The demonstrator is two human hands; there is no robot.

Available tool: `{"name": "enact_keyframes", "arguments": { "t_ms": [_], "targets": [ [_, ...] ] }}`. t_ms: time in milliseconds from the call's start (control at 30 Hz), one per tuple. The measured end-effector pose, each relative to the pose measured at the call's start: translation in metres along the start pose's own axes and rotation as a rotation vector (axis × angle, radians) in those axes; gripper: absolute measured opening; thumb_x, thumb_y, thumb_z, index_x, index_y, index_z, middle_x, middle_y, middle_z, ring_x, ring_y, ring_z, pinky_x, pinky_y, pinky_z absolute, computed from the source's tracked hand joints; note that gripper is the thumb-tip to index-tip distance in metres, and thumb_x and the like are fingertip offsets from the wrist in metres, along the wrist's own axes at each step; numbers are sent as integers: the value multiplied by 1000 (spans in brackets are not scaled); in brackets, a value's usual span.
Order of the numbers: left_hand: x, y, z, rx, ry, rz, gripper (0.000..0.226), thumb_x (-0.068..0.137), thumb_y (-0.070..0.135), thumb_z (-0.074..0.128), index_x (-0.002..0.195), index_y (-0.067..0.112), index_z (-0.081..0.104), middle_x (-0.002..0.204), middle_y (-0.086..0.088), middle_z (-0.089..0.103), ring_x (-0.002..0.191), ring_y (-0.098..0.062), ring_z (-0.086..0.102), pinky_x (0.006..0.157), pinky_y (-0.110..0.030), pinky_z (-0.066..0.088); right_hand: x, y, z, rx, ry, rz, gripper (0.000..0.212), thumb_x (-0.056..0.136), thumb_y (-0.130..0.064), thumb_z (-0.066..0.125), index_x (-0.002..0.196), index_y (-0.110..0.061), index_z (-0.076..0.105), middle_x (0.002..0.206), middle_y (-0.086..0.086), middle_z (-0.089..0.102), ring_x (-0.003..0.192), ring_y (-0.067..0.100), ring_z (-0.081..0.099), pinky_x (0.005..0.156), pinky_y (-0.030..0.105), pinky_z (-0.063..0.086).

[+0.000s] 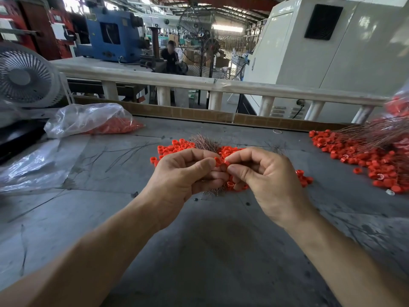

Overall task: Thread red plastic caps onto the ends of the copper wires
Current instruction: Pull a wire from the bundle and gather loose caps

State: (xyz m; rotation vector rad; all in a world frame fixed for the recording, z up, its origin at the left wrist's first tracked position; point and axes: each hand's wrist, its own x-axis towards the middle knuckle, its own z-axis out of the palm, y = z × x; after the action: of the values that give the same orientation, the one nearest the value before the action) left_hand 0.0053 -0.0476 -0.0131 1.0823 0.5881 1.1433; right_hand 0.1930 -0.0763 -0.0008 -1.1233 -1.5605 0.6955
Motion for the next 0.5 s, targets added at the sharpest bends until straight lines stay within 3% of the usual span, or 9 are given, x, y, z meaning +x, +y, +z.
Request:
{"name": "enact_keyframes", "arguments": {
  "t_ms": [167, 300, 500],
  "targets": [
    [0, 0, 2, 10, -5, 14, 26, 81, 15, 74, 103, 1, 71, 92, -21, 73, 85, -28, 74, 75, -30, 60, -3, -5, 0, -31, 72, -41, 13, 88, -11, 78, 88, -24, 76, 80, -4, 76, 74, 11, 73, 67, 24, 59],
    [-1, 0, 4, 44, -12, 18, 23, 80, 15, 73, 99, 3, 72, 92, -22, 74, 85, -26, 75, 75, -30, 61, -4, -10, 4, -196, 98, -166, 8, 84, -13, 81, 88, -19, 77, 84, -7, 75, 84, 13, 73, 78, 36, 61],
    [-3, 0, 6, 126, -37, 58, 14, 81, 17, 72, 93, 10, 75, 92, -19, 75, 87, -27, 75, 79, -33, 61, -5, -14, 5, -294, 88, -265, 8, 82, -8, 82, 89, -13, 80, 87, -5, 73, 86, 12, 70, 78, 31, 58]
  ]
}}
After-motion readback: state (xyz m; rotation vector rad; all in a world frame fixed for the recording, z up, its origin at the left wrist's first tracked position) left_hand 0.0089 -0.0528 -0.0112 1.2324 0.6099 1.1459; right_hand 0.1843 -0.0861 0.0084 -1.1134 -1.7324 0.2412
